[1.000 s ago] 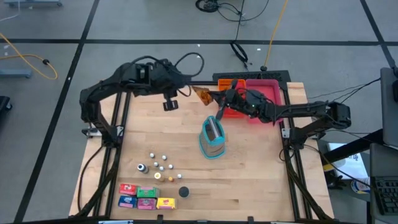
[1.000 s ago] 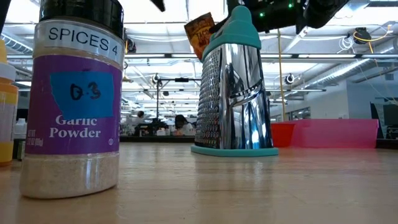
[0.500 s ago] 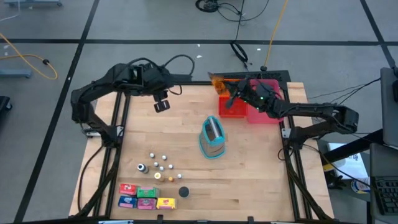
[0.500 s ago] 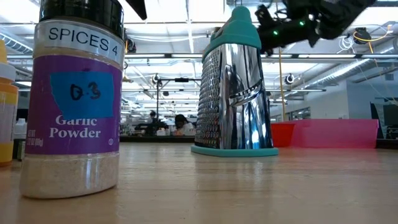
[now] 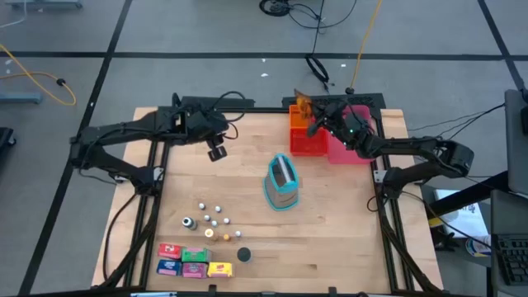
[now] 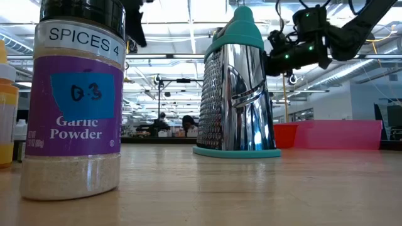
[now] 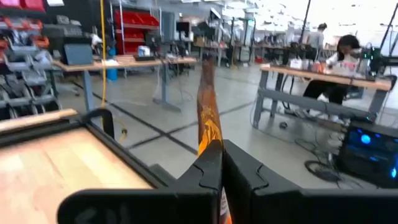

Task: Pick & Place Kitchen Items
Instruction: Put the orange seasoning pack into the orange bin

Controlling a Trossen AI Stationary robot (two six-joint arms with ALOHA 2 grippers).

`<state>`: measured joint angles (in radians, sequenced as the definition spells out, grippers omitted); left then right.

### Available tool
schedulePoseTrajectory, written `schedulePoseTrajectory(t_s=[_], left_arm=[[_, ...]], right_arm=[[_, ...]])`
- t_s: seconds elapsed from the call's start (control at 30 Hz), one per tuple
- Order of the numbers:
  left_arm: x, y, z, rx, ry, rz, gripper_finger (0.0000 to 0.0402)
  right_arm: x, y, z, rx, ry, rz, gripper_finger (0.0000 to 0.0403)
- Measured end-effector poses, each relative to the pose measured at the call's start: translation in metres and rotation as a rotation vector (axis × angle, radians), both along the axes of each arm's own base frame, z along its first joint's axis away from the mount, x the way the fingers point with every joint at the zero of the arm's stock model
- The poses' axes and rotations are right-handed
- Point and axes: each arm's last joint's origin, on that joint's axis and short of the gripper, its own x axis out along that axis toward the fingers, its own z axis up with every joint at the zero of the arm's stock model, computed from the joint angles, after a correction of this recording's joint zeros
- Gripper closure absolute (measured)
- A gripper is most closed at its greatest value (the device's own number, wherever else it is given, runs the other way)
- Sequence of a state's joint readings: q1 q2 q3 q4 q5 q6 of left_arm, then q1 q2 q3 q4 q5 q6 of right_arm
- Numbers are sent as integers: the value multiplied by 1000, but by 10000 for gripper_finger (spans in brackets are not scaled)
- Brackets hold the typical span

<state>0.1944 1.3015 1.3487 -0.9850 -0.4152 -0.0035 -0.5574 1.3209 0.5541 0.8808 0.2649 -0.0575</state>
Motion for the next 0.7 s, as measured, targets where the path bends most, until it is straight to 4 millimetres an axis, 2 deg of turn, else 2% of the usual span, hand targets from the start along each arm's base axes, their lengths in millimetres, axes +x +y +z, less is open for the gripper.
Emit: schedulePoseTrajectory(t_s=[0.33, 0.5, 0.7], left_arm=[[3, -2, -44, -33, -27, -8, 265], [7, -2, -54, -29, -57, -10, 266], [9, -2, -54, -25, -88, -16, 266]], right_arm=[[8, -27, -37, 50, -12, -67, 403], [8, -38, -56, 88, -16, -98, 403], [9, -45, -77, 111, -3, -124, 403]])
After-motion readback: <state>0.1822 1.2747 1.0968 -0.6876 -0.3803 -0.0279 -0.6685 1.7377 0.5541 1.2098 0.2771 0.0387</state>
